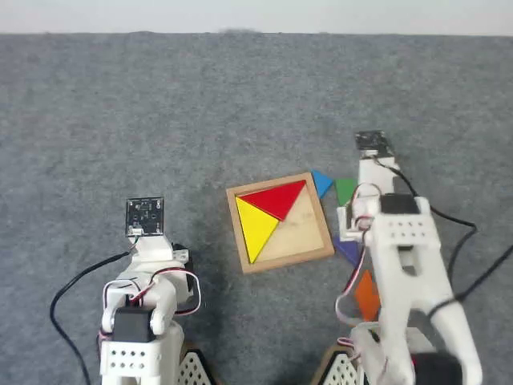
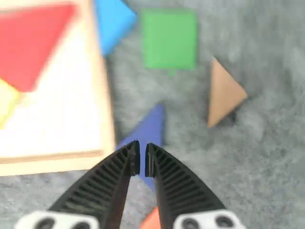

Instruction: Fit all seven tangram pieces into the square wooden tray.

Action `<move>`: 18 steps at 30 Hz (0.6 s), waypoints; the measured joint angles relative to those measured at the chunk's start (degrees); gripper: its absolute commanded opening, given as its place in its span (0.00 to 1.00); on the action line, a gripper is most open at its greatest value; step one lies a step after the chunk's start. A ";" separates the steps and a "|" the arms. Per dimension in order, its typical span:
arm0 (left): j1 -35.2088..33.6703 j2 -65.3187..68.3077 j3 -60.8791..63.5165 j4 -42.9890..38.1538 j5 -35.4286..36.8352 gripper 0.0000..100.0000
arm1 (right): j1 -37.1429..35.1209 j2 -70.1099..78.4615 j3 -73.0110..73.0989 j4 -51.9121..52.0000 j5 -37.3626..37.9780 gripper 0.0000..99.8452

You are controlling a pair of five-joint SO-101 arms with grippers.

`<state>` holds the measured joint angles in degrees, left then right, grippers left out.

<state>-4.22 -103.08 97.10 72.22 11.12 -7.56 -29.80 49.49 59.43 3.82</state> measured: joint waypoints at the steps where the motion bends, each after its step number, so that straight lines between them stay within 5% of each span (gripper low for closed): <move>1: 0.00 0.00 0.00 0.00 0.00 0.01 | -0.26 -1.14 0.00 0.00 0.00 0.07; 5: 0.00 0.00 0.00 0.00 0.00 0.01 | 0.53 -1.58 2.81 1.14 1.85 0.21; 14: 0.00 0.00 0.00 0.00 0.00 0.01 | 5.54 8.26 6.33 5.63 4.75 0.14; 18: 0.00 0.00 0.00 0.00 0.00 0.01 | 5.54 13.19 5.63 6.59 6.24 0.22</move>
<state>-4.22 -103.08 97.10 72.22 11.12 -2.02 -16.62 55.12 66.02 10.07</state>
